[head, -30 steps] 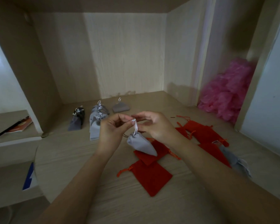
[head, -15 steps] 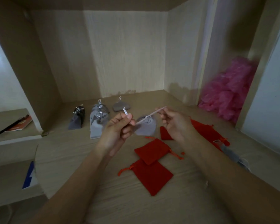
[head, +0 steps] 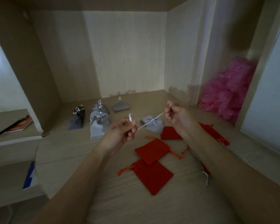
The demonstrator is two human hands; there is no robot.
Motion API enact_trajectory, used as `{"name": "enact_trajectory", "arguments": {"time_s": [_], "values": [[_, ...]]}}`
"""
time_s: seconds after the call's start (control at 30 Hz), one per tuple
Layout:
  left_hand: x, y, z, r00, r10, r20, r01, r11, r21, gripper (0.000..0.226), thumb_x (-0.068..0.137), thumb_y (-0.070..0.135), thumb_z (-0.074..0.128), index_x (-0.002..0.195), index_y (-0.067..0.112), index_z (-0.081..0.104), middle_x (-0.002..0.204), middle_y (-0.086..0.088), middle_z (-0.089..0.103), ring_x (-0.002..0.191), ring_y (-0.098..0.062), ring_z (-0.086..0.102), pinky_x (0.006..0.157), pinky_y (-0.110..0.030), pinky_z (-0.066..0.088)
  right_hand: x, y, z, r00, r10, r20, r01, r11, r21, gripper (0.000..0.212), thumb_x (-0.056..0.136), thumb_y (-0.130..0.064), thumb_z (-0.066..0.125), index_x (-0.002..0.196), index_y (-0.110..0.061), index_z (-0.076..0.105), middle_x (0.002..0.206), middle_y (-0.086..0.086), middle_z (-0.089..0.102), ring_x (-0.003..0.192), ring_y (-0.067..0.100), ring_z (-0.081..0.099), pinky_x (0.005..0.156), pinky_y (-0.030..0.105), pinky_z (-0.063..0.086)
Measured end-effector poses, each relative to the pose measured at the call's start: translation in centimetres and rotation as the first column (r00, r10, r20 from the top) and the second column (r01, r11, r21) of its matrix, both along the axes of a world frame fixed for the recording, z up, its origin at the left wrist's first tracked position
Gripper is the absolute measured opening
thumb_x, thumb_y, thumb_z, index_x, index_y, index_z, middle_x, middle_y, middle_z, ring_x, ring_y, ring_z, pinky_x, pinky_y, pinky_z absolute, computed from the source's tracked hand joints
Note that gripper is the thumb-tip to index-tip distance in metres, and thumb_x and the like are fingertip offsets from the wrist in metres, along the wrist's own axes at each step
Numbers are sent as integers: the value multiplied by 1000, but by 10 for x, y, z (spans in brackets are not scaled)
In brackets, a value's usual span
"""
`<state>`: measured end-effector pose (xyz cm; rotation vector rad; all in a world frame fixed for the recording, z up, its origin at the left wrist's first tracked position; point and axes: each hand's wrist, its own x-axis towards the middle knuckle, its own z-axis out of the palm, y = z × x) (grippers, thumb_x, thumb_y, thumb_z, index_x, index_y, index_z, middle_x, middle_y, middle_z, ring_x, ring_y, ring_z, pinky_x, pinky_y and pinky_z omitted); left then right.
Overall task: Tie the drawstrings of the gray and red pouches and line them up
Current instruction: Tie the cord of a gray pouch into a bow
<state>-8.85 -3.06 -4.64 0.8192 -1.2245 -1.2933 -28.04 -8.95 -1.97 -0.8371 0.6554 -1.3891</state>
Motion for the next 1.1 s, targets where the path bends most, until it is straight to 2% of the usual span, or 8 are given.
{"name": "enact_trajectory", "arguments": {"time_s": [0.17, 0.3, 0.4, 0.47, 0.77, 0.87, 0.97, 1.1], "values": [[-4, -4, -10, 885, 181, 430, -171, 983, -61, 6, 90, 15, 60, 89, 9, 59, 56, 1, 53, 49, -5, 44, 50, -14, 34, -1, 2, 0, 980, 84, -183, -106, 988, -116, 30, 96, -4, 28, 82, -3, 55, 56, 4, 67, 51, 12, 65, 51, 18, 50], [-5, -4, -19, 737, 197, 646, -82, 976, -204, 18, 86, 23, 66, 80, 7, 70, 60, -5, 54, 56, -9, 41, 50, -18, 29, 2, -1, -7, 891, -30, -453, -98, 962, -256, 20, 92, -16, 55, 78, -4, 64, 64, 8, 67, 57, 15, 66, 56, 21, 52], [-5, -3, -14, 762, 199, 616, -60, 969, -239, 21, 91, 15, 58, 78, 3, 69, 59, 2, 53, 56, -4, 41, 52, -15, 29, 1, 1, -13, 615, -333, -714, -145, 843, -518, 5, 82, -13, 71, 86, -10, 72, 78, 4, 71, 71, 11, 66, 69, 19, 51], [-4, -4, -11, 810, 234, 538, -95, 957, -273, 24, 94, 10, 51, 78, 8, 68, 62, 14, 60, 61, 3, 49, 62, -9, 35, 1, 2, -17, 465, -453, -760, -231, 767, -598, 21, 78, -8, 74, 99, -8, 73, 86, 4, 69, 79, 12, 64, 73, 16, 47], [-1, -5, -6, 876, 263, 404, -164, 951, -264, 13, 85, 8, 62, 80, 12, 73, 111, 3, 64, 102, 6, 58, 95, -18, 42, 8, 3, -19, 101, -596, -796, -410, 705, -579, 19, 80, -21, 68, 88, -5, 74, 88, 17, 58, 80, 31, 58, 69, 35, 40], [-5, -1, -3, 904, 273, 328, -180, 941, -288, 12, 82, 2, 64, 89, 0, 73, 99, 6, 71, 92, 2, 64, 83, -14, 46, 10, 5, -20, 110, -621, -776, -358, 704, -614, 16, 78, -23, 72, 80, -8, 74, 88, 10, 57, 83, 26, 55, 69, 31, 37], [-9, 4, 1, 948, 220, 229, -168, 960, -226, 13, 82, 8, 62, 84, 2, 74, 73, -2, 71, 59, -2, 59, 57, -13, 39, 15, 7, -23, 147, -680, -718, -316, 656, -686, 31, 71, -43, 62, 70, -14, 73, 82, -1, 54, 85, 22, 47, 75, 33, 36], [-6, 2, 2, 981, 148, 123, -127, 979, -159, 16, 86, 21, 52, 86, 9, 63, 75, 0, 65, 56, -8, 53, 57, -18, 39, 18, 7, -19, 341, -378, -861, -297, 825, -480, 27, 74, -39, 69, 68, -13, 70, 73, 12, 62, 74, 23, 55, 69, 33, 40]]}}
